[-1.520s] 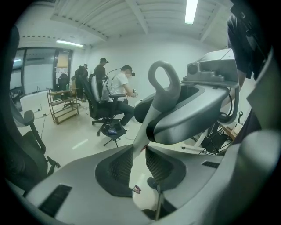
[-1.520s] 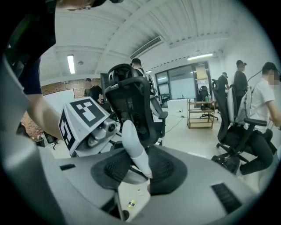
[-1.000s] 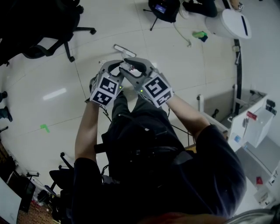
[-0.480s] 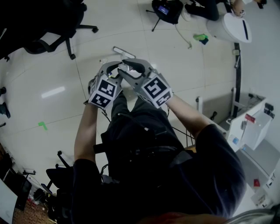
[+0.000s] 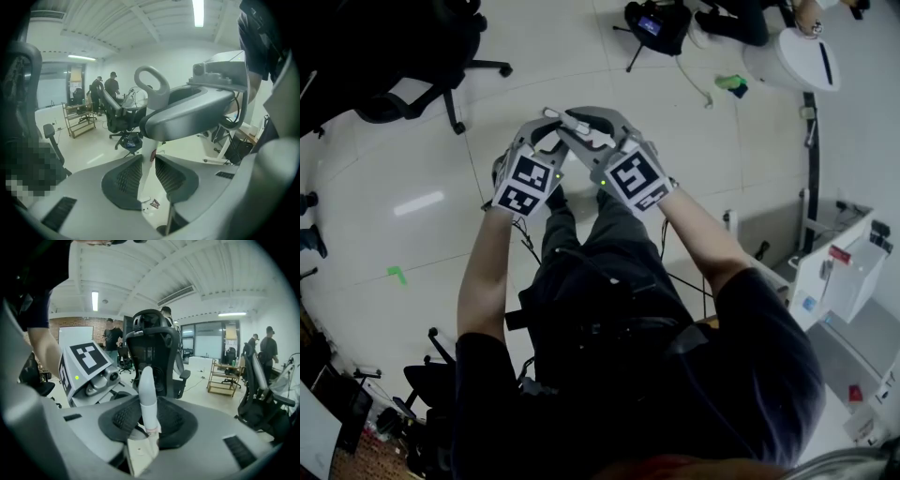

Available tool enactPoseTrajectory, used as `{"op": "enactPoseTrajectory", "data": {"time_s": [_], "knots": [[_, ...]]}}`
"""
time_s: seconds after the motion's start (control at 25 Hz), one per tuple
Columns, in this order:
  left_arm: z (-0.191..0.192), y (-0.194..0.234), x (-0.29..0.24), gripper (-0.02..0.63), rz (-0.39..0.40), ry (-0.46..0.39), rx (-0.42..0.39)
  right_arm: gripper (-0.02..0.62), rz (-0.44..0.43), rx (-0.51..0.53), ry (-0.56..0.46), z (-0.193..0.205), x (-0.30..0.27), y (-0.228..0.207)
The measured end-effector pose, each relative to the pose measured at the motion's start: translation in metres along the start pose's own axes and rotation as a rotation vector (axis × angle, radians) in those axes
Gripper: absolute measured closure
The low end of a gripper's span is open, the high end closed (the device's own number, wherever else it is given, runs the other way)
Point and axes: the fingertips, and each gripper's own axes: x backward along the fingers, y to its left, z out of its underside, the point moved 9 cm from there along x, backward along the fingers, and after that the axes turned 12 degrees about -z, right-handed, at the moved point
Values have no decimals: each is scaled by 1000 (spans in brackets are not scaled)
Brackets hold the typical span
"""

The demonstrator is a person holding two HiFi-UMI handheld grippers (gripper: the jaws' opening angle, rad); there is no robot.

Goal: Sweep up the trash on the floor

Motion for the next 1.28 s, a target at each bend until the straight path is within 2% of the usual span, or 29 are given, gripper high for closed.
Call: {"op": "enactPoseTrajectory", "data": {"time_s": [0.08, 0.28, 0.56, 0.68, 0.84, 0.96, 1.12, 1.2, 1.28], "knots": [[-9, 8, -9, 512, -3, -7, -13, 477, 20, 5, -8, -4, -1, -15], [-35, 17, -25, 512, -27, -26, -128, 478, 68, 23, -33, -13, 3, -40], [-65, 16, -10, 512, -51, -97, -170, 479, 34, 71, -95, -40, 23, -45], [-77, 17, 9, 512, -53, -139, -161, 479, -30, 98, -119, -62, 33, -40], [-94, 22, 35, 509, -36, -201, -102, 479, -172, 113, -134, -97, 44, -40], [-103, 29, 54, 509, -60, -235, -91, 479, -262, 119, -137, -120, 43, -42], [-98, 42, 83, 491, -91, -264, -31, 479, -379, 137, -142, -143, 30, -32], [-90, 50, 96, 462, -110, -261, 1, 479, -433, 144, -138, -150, 18, -24], [-81, 56, 108, 462, -132, -254, 13, 479, -483, 149, -133, -156, 5, -14]]}}
